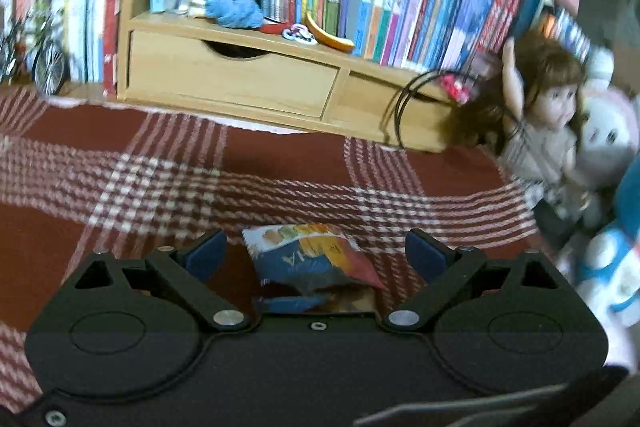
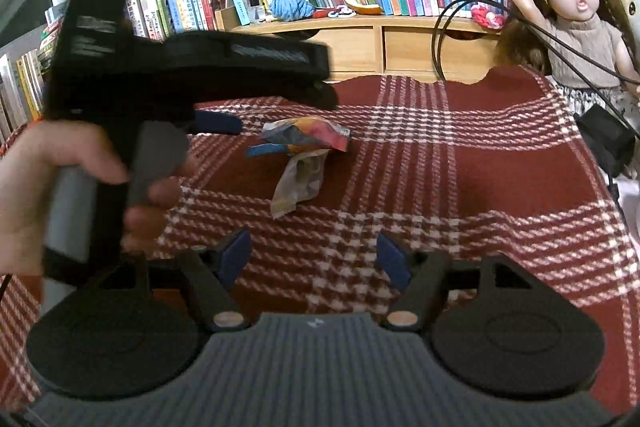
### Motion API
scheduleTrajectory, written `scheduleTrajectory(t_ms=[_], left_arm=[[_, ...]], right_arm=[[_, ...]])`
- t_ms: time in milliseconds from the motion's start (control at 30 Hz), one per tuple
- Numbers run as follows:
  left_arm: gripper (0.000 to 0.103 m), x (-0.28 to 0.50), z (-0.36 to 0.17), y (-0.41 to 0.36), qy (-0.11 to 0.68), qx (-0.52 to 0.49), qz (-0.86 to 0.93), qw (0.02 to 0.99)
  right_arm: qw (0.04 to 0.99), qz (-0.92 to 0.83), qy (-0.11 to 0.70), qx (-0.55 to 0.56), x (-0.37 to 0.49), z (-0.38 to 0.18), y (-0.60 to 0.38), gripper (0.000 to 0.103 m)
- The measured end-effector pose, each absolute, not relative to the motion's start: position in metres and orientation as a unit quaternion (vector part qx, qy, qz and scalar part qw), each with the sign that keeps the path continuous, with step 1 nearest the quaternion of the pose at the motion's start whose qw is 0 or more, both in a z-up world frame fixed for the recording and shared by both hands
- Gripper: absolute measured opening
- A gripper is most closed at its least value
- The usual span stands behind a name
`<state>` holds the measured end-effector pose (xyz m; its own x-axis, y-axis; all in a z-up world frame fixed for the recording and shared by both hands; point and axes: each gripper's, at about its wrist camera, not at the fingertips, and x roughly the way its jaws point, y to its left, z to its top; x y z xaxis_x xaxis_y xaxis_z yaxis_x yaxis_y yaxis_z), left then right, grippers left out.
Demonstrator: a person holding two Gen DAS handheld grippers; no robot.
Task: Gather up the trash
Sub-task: 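Grasp the colourful snack wrapper with the left tool while the right tool grasps the clear brown packet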
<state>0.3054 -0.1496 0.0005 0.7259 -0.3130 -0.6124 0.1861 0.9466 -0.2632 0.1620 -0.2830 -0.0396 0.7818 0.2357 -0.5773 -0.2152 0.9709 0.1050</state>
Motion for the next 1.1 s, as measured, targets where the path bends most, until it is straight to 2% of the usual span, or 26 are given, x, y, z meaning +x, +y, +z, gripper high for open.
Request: scheduleTrajectory(t_ms=[67, 133, 167, 200, 267, 400, 667, 867, 900, 933, 967, 1000, 1033, 1100], left_arm=[[0.095, 0.312, -0.007, -0.16, 0.358, -0.067, -0.128, 0.923], [0.087, 0.32, -0.016, -0.166, 0.383, -0.063, -0.133, 0.912], [0.077, 0.32, -0.018, -0.168, 0.383, -0.059, -0.126, 0.913], [0.058, 0.318, -0.017, -0.169, 0.371, -0.048, -0.123, 0.919], [0.041, 0.319, -0.018, -0.168, 0.373, -0.046, -0.137, 0.916], [0.027, 0.315, -0.007, -0.156, 0.36, -0.071, -0.144, 0.919], [0.025, 0.295, 0.017, -0.114, 0.316, -0.072, -0.119, 0.938], [0.025, 0.268, 0.031, -0.064, 0.312, -0.066, -0.107, 0.942], [0.025, 0.262, 0.033, -0.057, 0.307, -0.064, -0.108, 0.943], [0.025, 0.253, 0.036, -0.048, 0.302, -0.062, -0.111, 0.945], [0.025, 0.245, 0.038, -0.041, 0.297, -0.059, -0.113, 0.946], [0.025, 0.238, 0.041, -0.035, 0.294, -0.057, -0.111, 0.948], [0.025, 0.23, 0.043, -0.03, 0.292, -0.055, -0.11, 0.948], [0.025, 0.216, 0.048, -0.023, 0.291, -0.051, -0.111, 0.949]], right_arm=[[0.943, 0.121, 0.309, 0.013, 0.164, -0.039, -0.285, 0.08], [0.944, 0.122, 0.307, 0.018, 0.165, -0.037, -0.288, 0.081], [0.944, 0.121, 0.306, 0.019, 0.166, -0.037, -0.29, 0.081], [0.944, 0.121, 0.305, 0.018, 0.167, -0.036, -0.29, 0.081], [0.945, 0.121, 0.304, 0.018, 0.17, -0.036, -0.291, 0.081], [0.944, 0.126, 0.305, 0.017, 0.177, -0.037, -0.286, 0.081], [0.939, 0.145, 0.31, 0.016, 0.204, -0.038, -0.257, 0.081], [0.94, 0.117, 0.321, -0.017, 0.231, -0.049, -0.238, 0.083], [0.939, 0.118, 0.324, -0.012, 0.234, -0.049, -0.238, 0.078], [0.937, 0.122, 0.326, -0.008, 0.235, -0.048, -0.237, 0.062], [0.937, 0.124, 0.326, -0.01, 0.235, -0.046, -0.236, 0.051], [0.937, 0.123, 0.326, -0.018, 0.234, -0.044, -0.234, 0.026], [0.936, 0.122, 0.328, -0.018, 0.232, -0.043, -0.233, 0.022], [0.935, 0.127, 0.33, -0.001, 0.227, -0.039, -0.234, 0.021]])
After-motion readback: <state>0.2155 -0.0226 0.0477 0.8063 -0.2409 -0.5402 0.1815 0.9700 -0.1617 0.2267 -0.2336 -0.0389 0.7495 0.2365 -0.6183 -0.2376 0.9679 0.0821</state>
